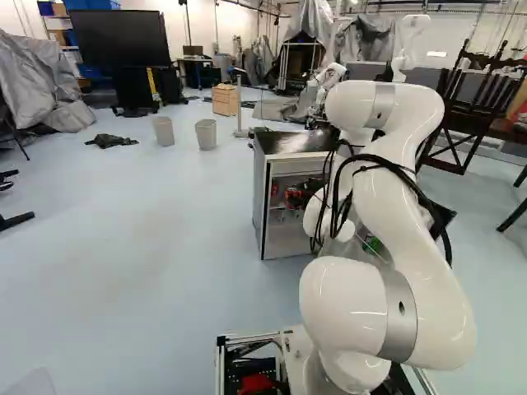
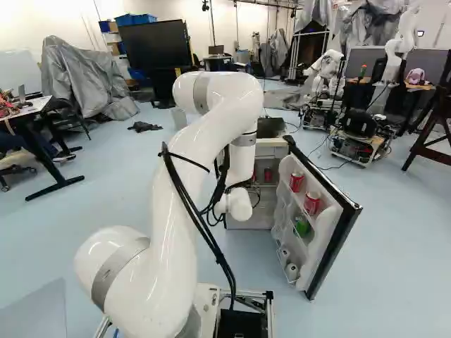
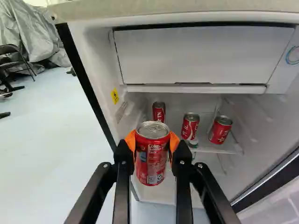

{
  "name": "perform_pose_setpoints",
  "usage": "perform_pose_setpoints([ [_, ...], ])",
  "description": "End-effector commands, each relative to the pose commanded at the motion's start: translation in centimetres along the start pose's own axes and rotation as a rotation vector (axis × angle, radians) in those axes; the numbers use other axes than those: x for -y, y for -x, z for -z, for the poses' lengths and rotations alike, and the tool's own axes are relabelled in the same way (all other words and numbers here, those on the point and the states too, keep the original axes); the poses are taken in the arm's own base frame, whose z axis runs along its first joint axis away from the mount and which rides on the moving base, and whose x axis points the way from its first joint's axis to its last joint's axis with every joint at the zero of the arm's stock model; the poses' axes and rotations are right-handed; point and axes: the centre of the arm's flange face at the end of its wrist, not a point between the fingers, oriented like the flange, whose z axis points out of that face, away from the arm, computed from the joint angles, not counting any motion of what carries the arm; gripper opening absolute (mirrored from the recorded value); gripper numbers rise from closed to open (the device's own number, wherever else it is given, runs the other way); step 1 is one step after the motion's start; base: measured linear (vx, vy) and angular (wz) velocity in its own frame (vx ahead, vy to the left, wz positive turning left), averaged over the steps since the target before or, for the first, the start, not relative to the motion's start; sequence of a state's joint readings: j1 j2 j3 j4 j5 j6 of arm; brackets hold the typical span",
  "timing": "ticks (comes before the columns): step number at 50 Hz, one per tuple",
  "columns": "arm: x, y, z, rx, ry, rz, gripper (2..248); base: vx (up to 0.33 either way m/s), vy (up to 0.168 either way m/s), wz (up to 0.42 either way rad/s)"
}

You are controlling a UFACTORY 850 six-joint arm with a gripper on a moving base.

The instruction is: Grab a drink from the fridge

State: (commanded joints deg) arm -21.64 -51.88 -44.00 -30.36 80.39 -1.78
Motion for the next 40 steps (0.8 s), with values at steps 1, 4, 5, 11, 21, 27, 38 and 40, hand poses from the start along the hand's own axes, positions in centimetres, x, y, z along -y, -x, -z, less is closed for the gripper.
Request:
perform_pose_setpoints([
  [1,0.0,-0.1,0.0,-0.001,0.002,0.000,92,0.000,0.000,0.000],
  [4,0.0,-0.5,0.2,-0.005,0.009,0.002,92,0.000,0.000,0.000],
  [5,0.0,-0.6,0.2,-0.006,0.011,0.002,92,0.000,0.000,0.000],
  [11,-0.1,-1.3,0.5,-0.014,0.025,0.004,92,0.000,0.000,0.000],
  [21,-0.1,-2.5,0.9,-0.027,0.048,0.008,92,0.000,0.000,0.000],
  [27,0.0,-3.1,1.4,-0.032,0.060,0.009,92,0.000,0.000,0.000],
  [38,0.6,-4.3,2.7,-0.038,0.081,0.009,92,0.000,0.000,0.000],
  [40,0.7,-4.6,2.9,-0.039,0.084,0.009,92,0.000,0.000,0.000],
])
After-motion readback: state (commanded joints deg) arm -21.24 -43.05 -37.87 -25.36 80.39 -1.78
